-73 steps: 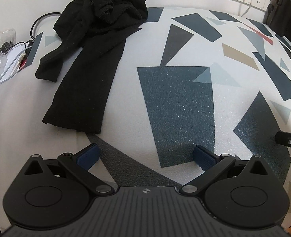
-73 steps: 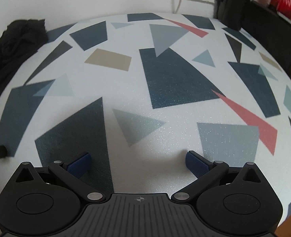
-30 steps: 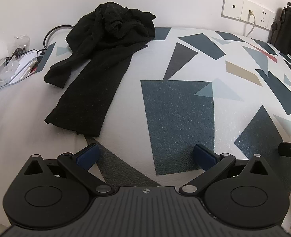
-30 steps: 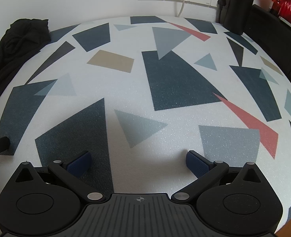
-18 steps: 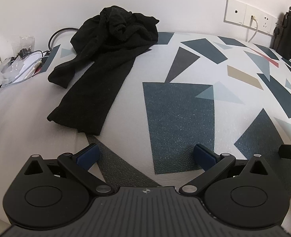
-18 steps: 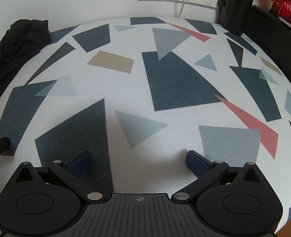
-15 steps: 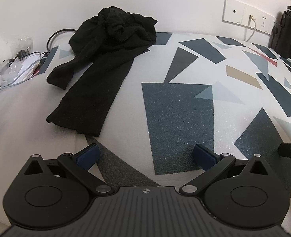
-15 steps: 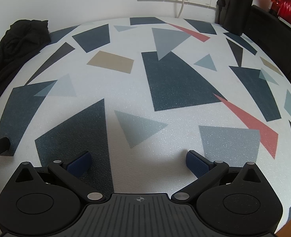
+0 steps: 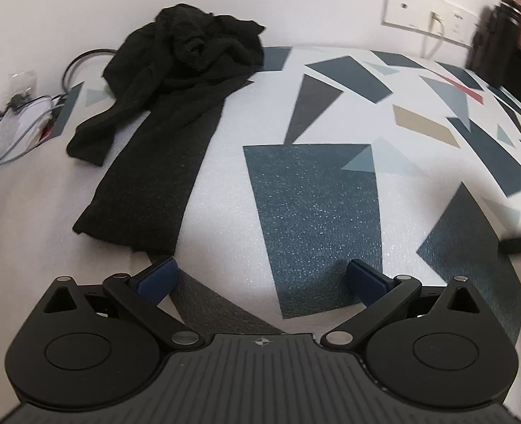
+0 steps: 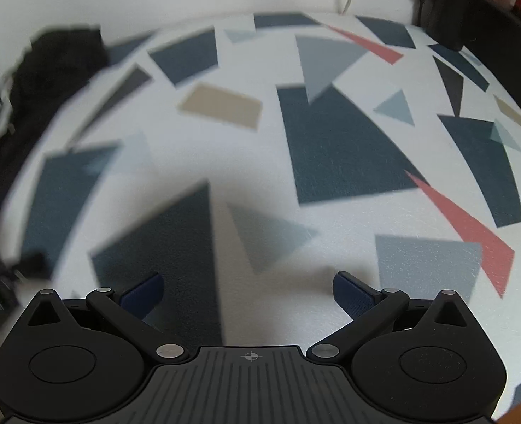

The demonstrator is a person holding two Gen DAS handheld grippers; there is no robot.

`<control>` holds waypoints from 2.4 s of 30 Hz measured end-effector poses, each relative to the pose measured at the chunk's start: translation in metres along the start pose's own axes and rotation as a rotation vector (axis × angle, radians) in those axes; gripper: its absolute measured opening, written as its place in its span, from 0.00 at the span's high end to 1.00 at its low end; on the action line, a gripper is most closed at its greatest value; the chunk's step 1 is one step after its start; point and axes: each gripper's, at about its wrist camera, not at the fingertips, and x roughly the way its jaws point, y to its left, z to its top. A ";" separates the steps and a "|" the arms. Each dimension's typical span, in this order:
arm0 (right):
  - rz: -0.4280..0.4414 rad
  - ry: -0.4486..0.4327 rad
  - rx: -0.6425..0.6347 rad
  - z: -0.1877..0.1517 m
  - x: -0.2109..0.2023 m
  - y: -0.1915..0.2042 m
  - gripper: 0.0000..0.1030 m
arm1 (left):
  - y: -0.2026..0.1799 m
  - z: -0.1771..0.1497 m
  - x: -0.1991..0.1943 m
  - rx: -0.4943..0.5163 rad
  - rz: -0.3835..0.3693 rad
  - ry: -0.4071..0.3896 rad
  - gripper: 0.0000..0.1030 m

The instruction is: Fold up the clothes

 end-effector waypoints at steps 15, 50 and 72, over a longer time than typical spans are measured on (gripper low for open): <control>0.016 -0.161 0.041 0.096 -0.056 0.062 0.01 | 0.085 0.045 -0.032 -0.034 -0.174 -0.066 0.00; 0.251 -0.204 -0.229 0.209 0.114 0.182 0.43 | 0.183 0.052 -0.003 -0.323 0.136 -0.056 0.13; 0.290 -0.173 -0.054 0.131 0.055 0.000 0.97 | 0.103 0.074 0.038 -0.148 0.012 -0.052 0.13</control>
